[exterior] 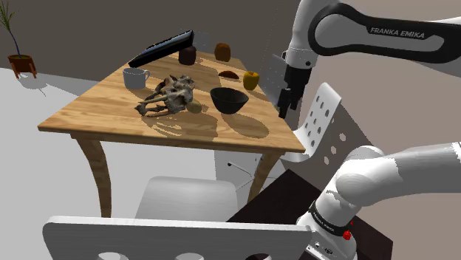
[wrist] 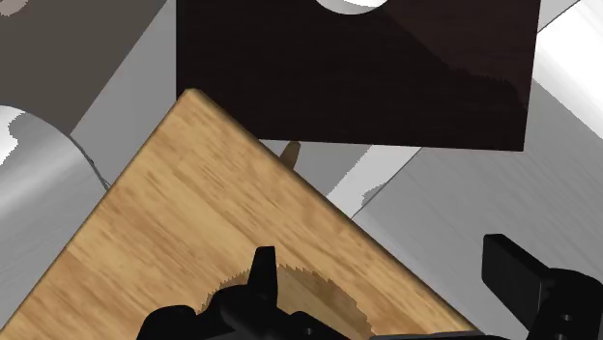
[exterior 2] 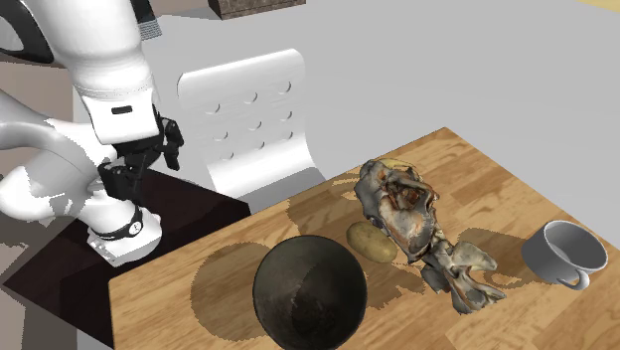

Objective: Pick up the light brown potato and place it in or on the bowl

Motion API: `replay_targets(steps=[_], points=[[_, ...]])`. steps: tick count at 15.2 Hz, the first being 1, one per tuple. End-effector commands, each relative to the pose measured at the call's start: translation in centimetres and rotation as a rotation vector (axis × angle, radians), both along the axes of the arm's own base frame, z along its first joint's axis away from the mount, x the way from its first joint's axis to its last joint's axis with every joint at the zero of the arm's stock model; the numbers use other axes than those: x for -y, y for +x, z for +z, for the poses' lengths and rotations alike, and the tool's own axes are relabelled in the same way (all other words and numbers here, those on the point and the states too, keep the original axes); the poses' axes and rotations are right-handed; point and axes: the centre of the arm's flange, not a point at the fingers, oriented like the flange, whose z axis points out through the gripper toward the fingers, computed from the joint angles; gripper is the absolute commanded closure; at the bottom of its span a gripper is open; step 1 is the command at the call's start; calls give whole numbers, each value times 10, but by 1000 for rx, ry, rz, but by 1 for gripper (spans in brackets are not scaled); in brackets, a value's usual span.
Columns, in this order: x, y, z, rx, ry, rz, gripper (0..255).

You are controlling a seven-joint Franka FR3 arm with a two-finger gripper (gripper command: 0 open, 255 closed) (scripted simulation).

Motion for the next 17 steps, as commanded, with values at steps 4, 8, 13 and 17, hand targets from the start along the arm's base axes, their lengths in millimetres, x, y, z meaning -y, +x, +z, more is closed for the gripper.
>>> replay_targets(steps=[4, 8, 13, 17], points=[[-18, 21, -19, 66, -24, -2, 0], [-41, 51, -43, 155, -55, -4, 0], [-70, 92, -70, 266, -95, -8, 0], [-91, 127, -89, 355, -126, -10, 0]])
